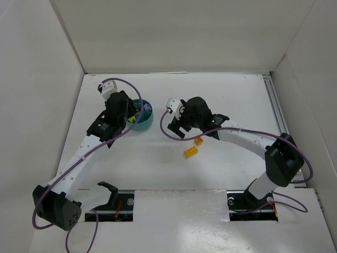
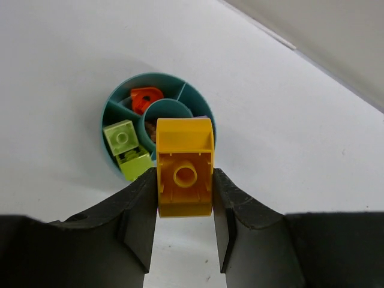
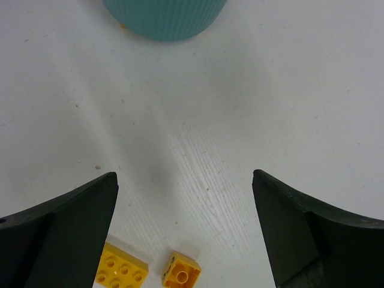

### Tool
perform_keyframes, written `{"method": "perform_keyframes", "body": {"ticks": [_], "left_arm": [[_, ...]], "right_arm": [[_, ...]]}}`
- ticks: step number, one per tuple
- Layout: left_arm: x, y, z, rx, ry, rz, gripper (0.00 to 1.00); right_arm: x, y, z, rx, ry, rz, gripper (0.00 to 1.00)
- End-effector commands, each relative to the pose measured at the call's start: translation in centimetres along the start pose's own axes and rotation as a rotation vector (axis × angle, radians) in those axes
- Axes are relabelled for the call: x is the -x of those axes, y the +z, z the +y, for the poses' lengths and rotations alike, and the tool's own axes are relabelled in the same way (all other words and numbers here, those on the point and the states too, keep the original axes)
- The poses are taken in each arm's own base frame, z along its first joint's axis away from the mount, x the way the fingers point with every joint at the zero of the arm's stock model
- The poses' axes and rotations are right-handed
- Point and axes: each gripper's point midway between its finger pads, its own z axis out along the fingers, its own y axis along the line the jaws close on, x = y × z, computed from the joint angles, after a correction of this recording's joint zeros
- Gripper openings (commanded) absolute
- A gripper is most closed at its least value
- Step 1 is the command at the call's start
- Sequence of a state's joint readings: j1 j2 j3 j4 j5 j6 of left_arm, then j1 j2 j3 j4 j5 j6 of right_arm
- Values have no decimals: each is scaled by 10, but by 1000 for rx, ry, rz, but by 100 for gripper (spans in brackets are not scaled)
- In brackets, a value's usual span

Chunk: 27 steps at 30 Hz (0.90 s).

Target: Sort the legos into containers by color

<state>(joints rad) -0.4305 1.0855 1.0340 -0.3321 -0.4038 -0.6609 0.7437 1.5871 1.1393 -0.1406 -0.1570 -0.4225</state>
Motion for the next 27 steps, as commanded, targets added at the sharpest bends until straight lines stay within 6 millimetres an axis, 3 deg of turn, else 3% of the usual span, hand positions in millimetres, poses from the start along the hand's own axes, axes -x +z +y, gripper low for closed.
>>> {"method": "perform_keyframes", "body": {"ticks": [1, 6, 11, 13, 15, 18, 22, 27], "left_arm": [[21, 3, -29, -135, 19, -96, 0], [23, 10, -45, -207, 30, -118, 0], [14, 28, -45, -184, 48, -109, 0], [1, 39, -37, -160, 79, -96, 0], [3, 46, -41, -168, 67, -121, 0], [-10, 58, -35, -136, 83, -98, 0], [-10, 63, -36, -117, 82, -87, 0], [-12, 55, -33, -130, 74, -79, 0]], "right_arm": [[28, -17, -14, -58, -18, -102, 98], [25, -26, -23, -86, 0, -103, 98], [10, -24, -21, -82, 9, -73, 98], [15, -27, -22, -89, 15, -92, 98], [10, -26, -20, -85, 17, -82, 98], [7, -28, -23, -93, 22, -80, 98], [8, -32, -27, -104, 25, -85, 98], [3, -31, -28, -99, 30, -78, 98]]}}
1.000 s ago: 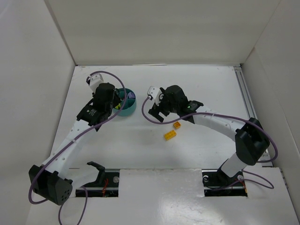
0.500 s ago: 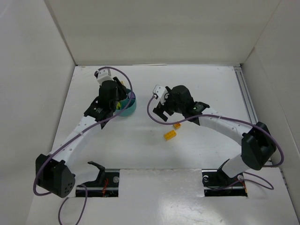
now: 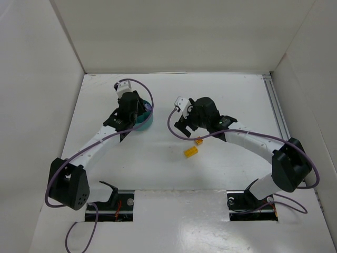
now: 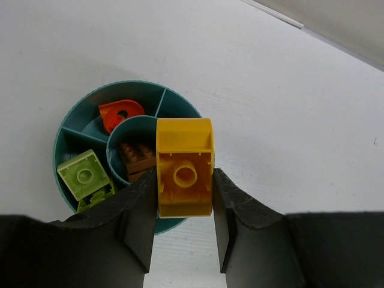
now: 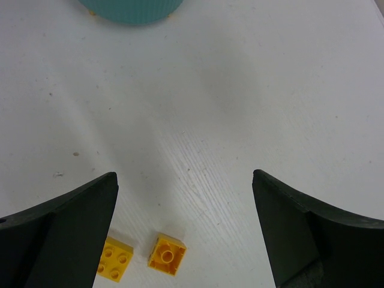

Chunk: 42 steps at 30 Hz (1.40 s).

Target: Sort the legos into containers by color

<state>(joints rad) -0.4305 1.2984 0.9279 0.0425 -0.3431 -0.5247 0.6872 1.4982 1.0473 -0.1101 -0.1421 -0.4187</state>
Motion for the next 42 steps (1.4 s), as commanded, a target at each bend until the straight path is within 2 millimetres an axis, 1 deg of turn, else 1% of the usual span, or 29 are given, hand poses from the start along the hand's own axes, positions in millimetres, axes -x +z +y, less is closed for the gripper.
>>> {"method": "perform_keyframes", "body": {"ticks": [1, 2, 3, 5, 6, 10, 12, 14, 16, 17, 19, 20, 21, 22, 23, 24, 25, 26, 28, 29, 30, 31, 33, 34, 35, 36, 37, 39, 42], "left_arm": [[29, -15, -14, -60, -49, -81, 0], [22, -14, -10, -52, -43, -69, 0], [26, -17, -12, -60, -59, -79, 0], [16, -18, -5, -44, -57, -56, 0], [19, -21, -5, -49, -60, -63, 0], [15, -24, -1, -35, -61, -43, 0], [18, -29, -1, -40, -65, -50, 0], [19, -31, -1, -41, -65, -51, 0], [14, -32, 0, -37, -69, -29, 0], [11, -35, 4, -26, -61, -13, 0], [6, -39, 10, 0, -85, 7, 0], [5, -43, 14, 17, -95, 10, 0], [4, -47, 17, 24, -91, 19, 0], [-4, -49, 25, 57, -85, 47, 0], [-5, -52, 27, 63, -92, 55, 0], [-9, -54, 28, 66, -95, 72, 0], [-14, -56, 28, 56, -93, 90, 0], [-19, -58, 25, 33, -91, 121, 0], [-37, -58, 29, 34, -92, 171, 0], [-40, -60, 27, 33, -94, 182, 0], [-48, -60, 33, 49, -84, 202, 0], [-52, -63, 31, 47, -86, 214, 0], [-62, -66, 37, 72, -73, 242, 0], [-66, -68, 36, 70, -62, 256, 0], [-62, -69, 37, 74, -64, 237, 0], [-63, -73, 34, 66, -67, 241, 0], [-67, -73, 37, 72, -63, 248, 0], [-65, -76, 38, 63, -69, 238, 0], [-61, -79, 36, 52, -76, 225, 0]], "right_arm": [[20, -9, -9, -29, 3, -74, 98], [21, -8, -7, -20, 2, -77, 98], [21, -8, -7, -20, 2, -77, 98], [21, -8, -7, -20, 2, -77, 98], [21, -8, -7, -20, 2, -77, 98], [21, -8, -6, -12, 2, -81, 98], [17, -8, -4, -8, 4, -72, 98], [18, -11, -9, -19, 7, -78, 98], [14, -10, -7, -16, 8, -70, 98], [13, -11, -10, -23, 23, -68, 98], [11, -13, -9, -22, 33, -66, 98], [5, -13, -10, -26, 39, -56, 98], [8, -16, -13, -40, 48, -63, 98], [6, -18, -11, -40, 48, -62, 98], [-2, -18, -14, -52, 55, -45, 98], [1, -20, -15, -55, 64, -53, 98], [-7, -20, -16, -59, 72, -38, 98], [-8, -23, -17, -68, 72, -37, 98], [-6, -27, -21, -81, 87, -46, 99], [-12, -26, -19, -77, 90, -35, 99], [-12, -28, -18, -78, 89, -38, 99], [-15, -29, -23, -98, 105, -31, 99], [-18, -35, -23, -111, 114, -32, 99], [-16, -38, -25, -125, 113, -36, 99], [-19, -43, -28, -144, 127, -35, 99], [-22, -45, -28, -152, 128, -30, 99], [-24, -48, -31, -171, 129, -20, 99], [-23, -56, -36, -200, 143, -32, 99], [-29, -67, -42, -243, 159, -25, 99]]}}
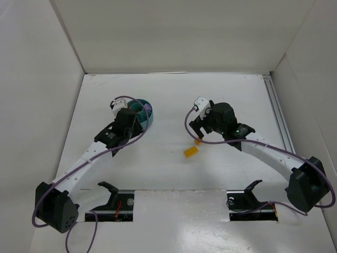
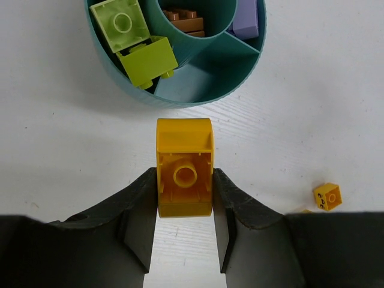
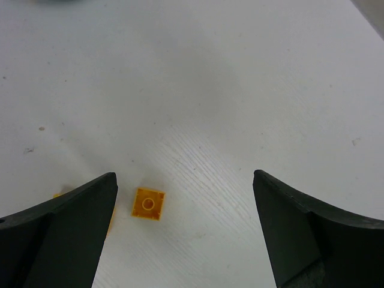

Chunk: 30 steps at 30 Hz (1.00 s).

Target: Sort the legos into containers by color

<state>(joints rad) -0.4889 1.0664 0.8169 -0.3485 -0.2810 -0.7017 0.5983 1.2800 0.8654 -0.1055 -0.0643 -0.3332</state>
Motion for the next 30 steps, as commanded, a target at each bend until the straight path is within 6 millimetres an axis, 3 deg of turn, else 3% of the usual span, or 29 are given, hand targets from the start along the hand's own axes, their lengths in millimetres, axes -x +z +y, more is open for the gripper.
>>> {"method": "perform_keyframes", "body": {"ticks": [1, 2, 7, 10, 13, 17, 18, 24, 28, 30], "left_arm": [[4, -10, 0, -20, -21, -18, 0], [1, -10, 2, -11, -16, -8, 0], [-22, -6, 6, -5, 30, 75, 0], [-33, -5, -18, -85, 99, 91, 0], [-34, -8, -56, -195, 165, 76, 0], [-21, -8, -91, -268, 192, 59, 0], [-23, -2, -92, -259, 207, 68, 0], [-22, 1, -108, -278, 237, 69, 0], [-20, 5, -114, -286, 233, 60, 0], [-17, 3, -117, -292, 230, 54, 0]], "right_arm": [[6, -16, -18, -95, 58, -27, 99], [-7, -20, -26, -141, 79, 16, 99], [-26, -40, -43, -222, 129, 56, 99], [-27, -47, -49, -238, 140, 41, 99], [-30, -54, -48, -238, 144, 36, 99], [-34, -63, -52, -260, 149, 51, 99], [-29, -70, -55, -278, 149, 28, 99], [-46, -101, -78, -426, 210, 55, 99], [-44, -126, -92, -506, 231, 0, 99], [-45, -127, -95, -512, 239, 1, 99]]}}
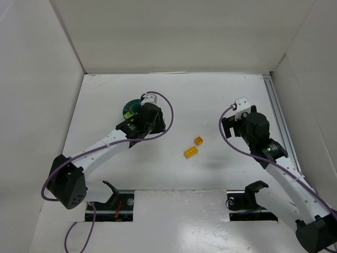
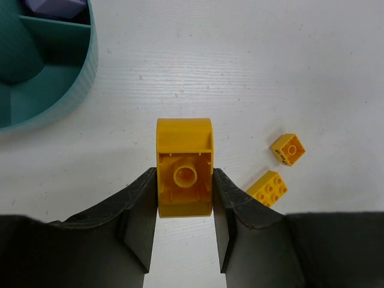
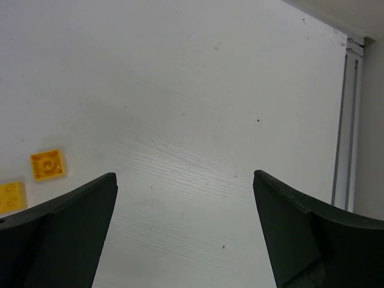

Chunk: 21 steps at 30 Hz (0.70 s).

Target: Sort the legos into containers by color

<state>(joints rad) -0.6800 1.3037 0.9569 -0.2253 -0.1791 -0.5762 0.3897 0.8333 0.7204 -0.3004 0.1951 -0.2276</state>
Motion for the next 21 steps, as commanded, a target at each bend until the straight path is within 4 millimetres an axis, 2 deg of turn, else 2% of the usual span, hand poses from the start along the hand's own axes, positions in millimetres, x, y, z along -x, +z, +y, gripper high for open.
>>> {"method": "perform_keyframes", "body": {"ticks": [1, 5, 8, 12, 13, 16, 17, 21], "left_arm": [[27, -6, -21, -58, 1, -67, 0], [31, -7, -22, -56, 10, -80, 0], [39, -7, -14, -4, -4, -115, 0], [51, -16, 4, 82, -22, -186, 0], [54, -16, 8, 102, -23, -200, 0], [61, -18, 25, 152, -87, -242, 0], [68, -21, 40, 195, -120, -276, 0], [74, -23, 76, 301, -225, -344, 0]], "right_arm": [[0, -4, -18, -67, 34, -8, 99], [-5, 6, -12, -23, 3, 35, 99], [-13, 10, -11, -14, -10, 64, 99], [-1, 11, -9, 8, -14, 15, 99], [-5, 11, -6, 22, -15, 20, 99], [-2, 11, -5, 28, -22, -1, 99], [-2, 11, -5, 28, -22, -2, 99], [-3, 13, -1, 47, -21, -6, 99]]}}
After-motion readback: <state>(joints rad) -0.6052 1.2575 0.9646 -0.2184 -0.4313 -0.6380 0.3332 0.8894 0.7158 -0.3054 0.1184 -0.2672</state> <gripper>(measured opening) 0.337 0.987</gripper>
